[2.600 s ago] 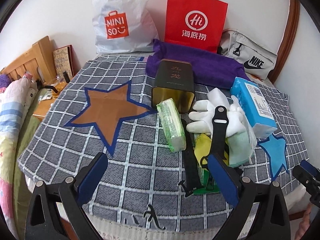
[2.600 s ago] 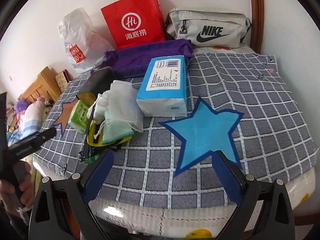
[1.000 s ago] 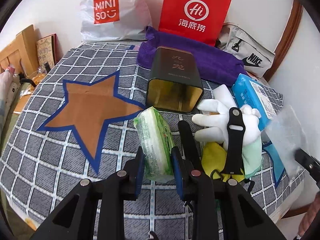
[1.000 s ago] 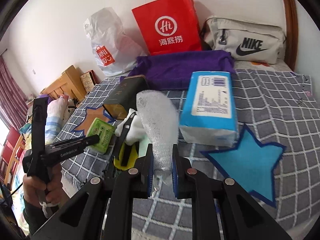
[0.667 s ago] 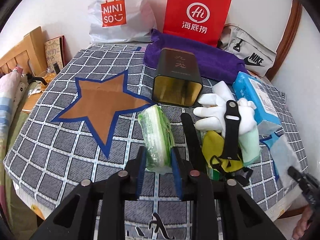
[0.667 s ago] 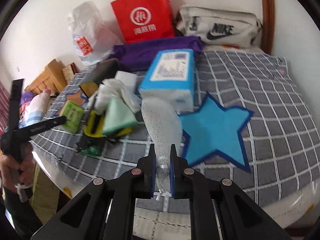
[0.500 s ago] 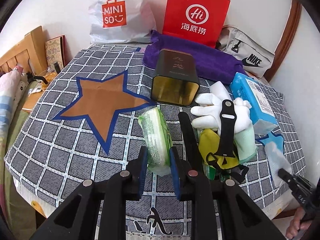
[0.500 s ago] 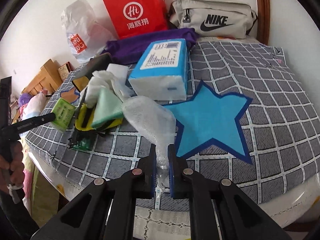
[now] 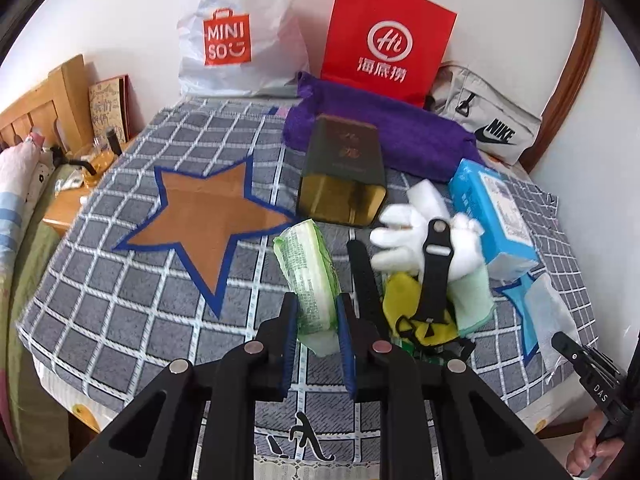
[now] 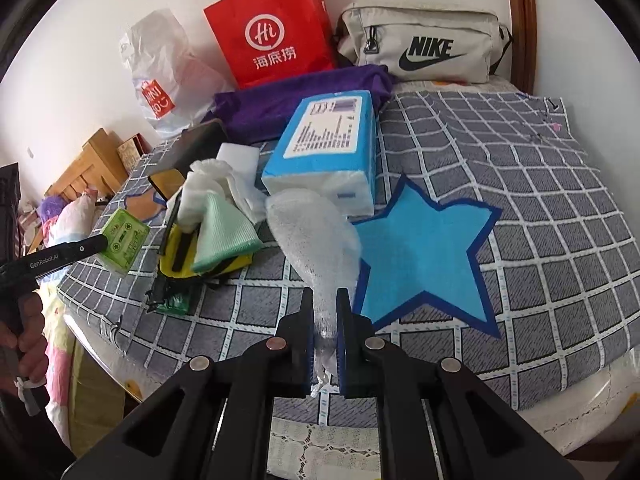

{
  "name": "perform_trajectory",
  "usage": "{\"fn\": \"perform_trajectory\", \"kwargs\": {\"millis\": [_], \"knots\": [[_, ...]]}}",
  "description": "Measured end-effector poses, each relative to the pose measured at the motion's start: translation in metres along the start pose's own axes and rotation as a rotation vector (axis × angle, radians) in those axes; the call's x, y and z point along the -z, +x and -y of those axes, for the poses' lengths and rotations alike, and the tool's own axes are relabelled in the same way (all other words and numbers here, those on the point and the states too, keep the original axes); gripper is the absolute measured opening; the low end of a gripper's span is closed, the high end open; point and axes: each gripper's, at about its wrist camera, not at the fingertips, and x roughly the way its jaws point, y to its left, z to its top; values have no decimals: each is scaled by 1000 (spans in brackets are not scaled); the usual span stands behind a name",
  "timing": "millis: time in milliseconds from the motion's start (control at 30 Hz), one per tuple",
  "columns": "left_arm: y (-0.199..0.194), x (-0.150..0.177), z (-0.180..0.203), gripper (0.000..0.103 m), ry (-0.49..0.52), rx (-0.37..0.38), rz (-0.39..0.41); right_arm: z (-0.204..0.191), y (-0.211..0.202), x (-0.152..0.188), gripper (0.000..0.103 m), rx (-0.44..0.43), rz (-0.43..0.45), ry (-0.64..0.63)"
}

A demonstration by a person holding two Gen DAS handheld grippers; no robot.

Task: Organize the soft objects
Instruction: 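Carry the mesh bag and green soap bar with both grippers onto the purple towel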

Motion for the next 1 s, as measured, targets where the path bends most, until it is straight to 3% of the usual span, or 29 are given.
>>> {"fn": "perform_trajectory", "kwargs": {"millis": [400, 1000], "knots": [[-11, -51, 13, 18, 13, 16, 67, -12, -22, -51, 9, -2, 76, -46], [29, -134, 19, 18, 14, 9, 65, -24, 12, -156, 9, 34, 127, -81]]}}
